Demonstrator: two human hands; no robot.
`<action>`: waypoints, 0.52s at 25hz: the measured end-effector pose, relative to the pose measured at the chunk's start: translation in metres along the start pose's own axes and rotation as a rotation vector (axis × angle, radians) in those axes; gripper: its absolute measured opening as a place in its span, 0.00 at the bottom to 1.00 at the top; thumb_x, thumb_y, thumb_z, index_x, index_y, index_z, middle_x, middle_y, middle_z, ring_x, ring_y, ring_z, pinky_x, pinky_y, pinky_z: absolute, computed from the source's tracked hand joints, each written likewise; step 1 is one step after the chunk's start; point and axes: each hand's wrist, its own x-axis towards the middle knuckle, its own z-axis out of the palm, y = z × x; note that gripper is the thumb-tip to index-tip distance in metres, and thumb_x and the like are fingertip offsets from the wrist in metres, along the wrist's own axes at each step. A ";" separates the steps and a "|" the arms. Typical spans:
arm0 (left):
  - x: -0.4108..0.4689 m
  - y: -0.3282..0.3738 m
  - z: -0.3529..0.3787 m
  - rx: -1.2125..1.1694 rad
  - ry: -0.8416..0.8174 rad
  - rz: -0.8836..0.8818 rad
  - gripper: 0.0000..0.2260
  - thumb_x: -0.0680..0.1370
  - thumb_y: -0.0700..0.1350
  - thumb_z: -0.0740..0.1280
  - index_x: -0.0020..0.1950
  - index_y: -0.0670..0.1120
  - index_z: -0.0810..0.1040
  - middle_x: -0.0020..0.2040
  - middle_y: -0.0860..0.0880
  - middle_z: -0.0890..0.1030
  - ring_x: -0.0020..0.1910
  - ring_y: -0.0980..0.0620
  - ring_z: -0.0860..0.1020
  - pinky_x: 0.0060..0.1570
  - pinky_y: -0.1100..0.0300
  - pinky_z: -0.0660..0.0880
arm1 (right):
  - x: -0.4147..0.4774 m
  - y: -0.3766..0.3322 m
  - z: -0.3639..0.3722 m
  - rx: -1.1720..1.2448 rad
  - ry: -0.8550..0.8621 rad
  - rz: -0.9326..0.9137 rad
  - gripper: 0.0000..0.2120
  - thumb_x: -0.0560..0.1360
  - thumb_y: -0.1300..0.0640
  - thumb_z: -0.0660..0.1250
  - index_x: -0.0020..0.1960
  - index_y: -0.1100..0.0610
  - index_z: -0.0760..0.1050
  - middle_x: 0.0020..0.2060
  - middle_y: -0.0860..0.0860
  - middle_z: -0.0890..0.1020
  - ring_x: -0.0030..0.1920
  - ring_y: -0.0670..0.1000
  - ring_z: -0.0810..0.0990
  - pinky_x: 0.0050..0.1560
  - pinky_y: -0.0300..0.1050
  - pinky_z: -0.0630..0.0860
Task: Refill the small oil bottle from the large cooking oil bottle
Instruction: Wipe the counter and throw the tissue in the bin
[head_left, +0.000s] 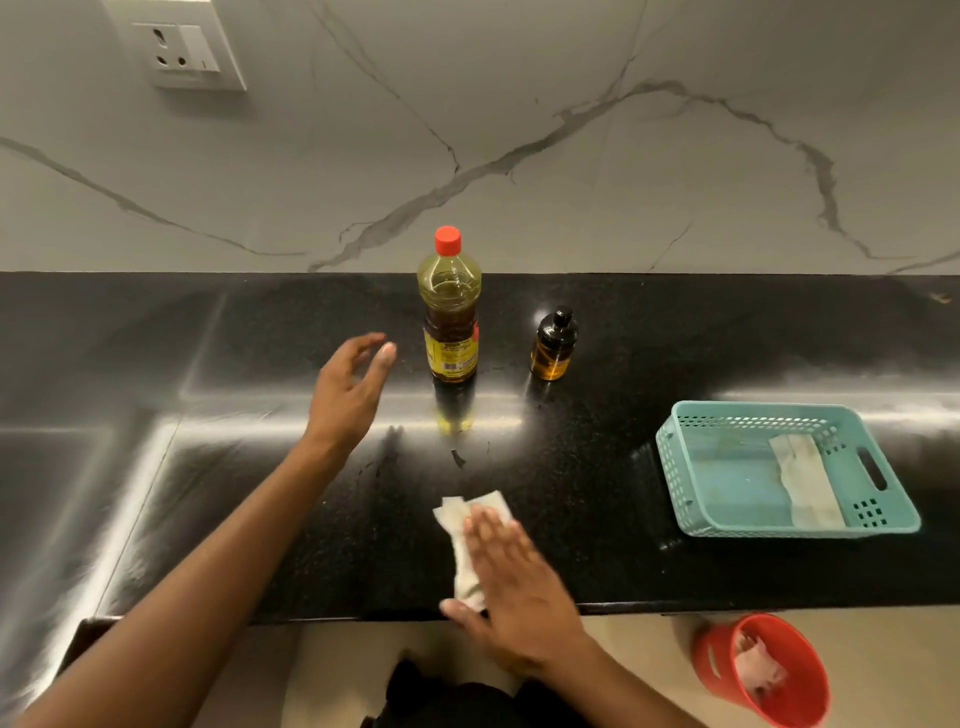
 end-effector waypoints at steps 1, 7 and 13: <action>-0.012 -0.016 -0.010 -0.002 0.030 -0.037 0.13 0.87 0.51 0.68 0.70 0.49 0.80 0.66 0.47 0.83 0.70 0.46 0.81 0.70 0.48 0.78 | -0.011 0.027 -0.004 -0.024 0.036 0.088 0.46 0.83 0.26 0.44 0.86 0.56 0.37 0.85 0.51 0.35 0.86 0.52 0.36 0.84 0.50 0.35; -0.063 -0.076 -0.060 -0.058 0.165 -0.187 0.09 0.86 0.52 0.68 0.65 0.54 0.83 0.58 0.53 0.85 0.63 0.48 0.83 0.68 0.36 0.80 | 0.051 0.086 -0.054 -0.025 0.087 0.562 0.54 0.78 0.22 0.39 0.86 0.65 0.40 0.86 0.64 0.45 0.87 0.60 0.44 0.86 0.59 0.45; -0.067 -0.070 -0.059 -0.050 0.112 -0.163 0.06 0.86 0.51 0.69 0.57 0.55 0.85 0.54 0.49 0.88 0.58 0.44 0.87 0.63 0.37 0.82 | 0.085 -0.123 0.010 0.065 -0.103 -0.099 0.51 0.80 0.24 0.46 0.86 0.60 0.38 0.84 0.55 0.36 0.86 0.57 0.38 0.85 0.55 0.36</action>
